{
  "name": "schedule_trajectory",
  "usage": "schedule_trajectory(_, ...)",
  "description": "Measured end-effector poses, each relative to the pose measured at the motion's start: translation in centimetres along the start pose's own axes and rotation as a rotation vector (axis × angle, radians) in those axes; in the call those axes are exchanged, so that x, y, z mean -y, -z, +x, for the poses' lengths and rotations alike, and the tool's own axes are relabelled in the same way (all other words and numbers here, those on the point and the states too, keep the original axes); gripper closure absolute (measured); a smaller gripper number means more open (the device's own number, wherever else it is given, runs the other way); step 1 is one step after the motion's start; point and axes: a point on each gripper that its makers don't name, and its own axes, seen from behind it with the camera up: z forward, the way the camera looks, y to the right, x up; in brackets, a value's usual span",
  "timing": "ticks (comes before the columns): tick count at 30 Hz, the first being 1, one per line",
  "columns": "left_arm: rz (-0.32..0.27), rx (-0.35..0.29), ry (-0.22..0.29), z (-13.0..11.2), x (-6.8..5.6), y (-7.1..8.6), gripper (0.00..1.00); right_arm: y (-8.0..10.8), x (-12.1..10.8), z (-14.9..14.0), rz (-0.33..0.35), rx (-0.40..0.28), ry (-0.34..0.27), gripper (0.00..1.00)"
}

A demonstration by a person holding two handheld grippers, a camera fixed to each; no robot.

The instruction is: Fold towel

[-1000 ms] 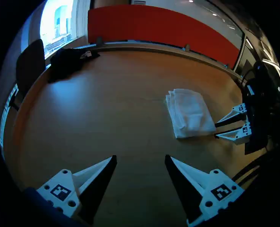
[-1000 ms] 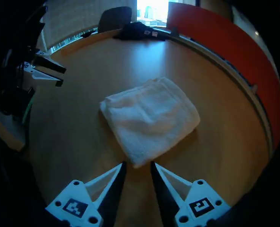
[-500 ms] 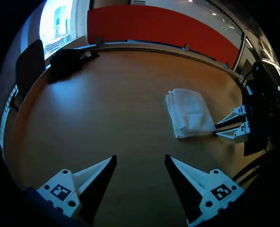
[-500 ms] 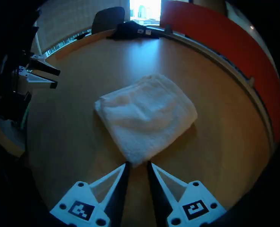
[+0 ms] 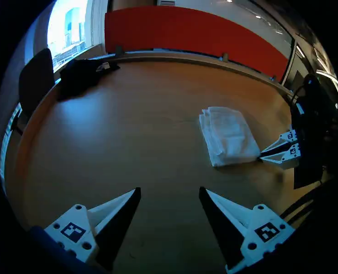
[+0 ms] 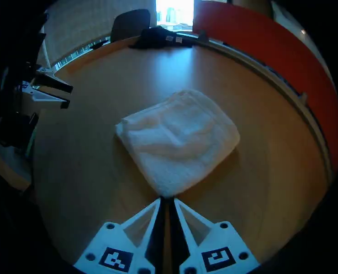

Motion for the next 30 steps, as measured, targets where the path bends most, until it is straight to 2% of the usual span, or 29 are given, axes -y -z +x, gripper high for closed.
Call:
schedule_trajectory(8, -0.002, -0.003, -0.007, 0.3, 0.0, 0.1, 0.06, 1.0, -0.4, 1.1, -0.01, -0.035, 0.01, 0.94)
schedule_trajectory(13, -0.005, -0.012, -0.015, 1.0, -0.2, 0.2, 0.06, 2.7, -1.0, 3.4, -0.023, -0.086, 0.03, 0.94)
schedule_trajectory(23, -0.018, -0.038, -0.038, 2.9, -1.2, 0.6, 0.06, 8.1, -2.7, 10.1, -0.061, -0.221, 0.062, 0.94)
schedule_trajectory(30, -0.029, -0.059, -0.055, 4.2, -2.3, 0.8, 0.06, 11.7, -3.5, 13.0, -0.077, -0.292, 0.067, 0.94)
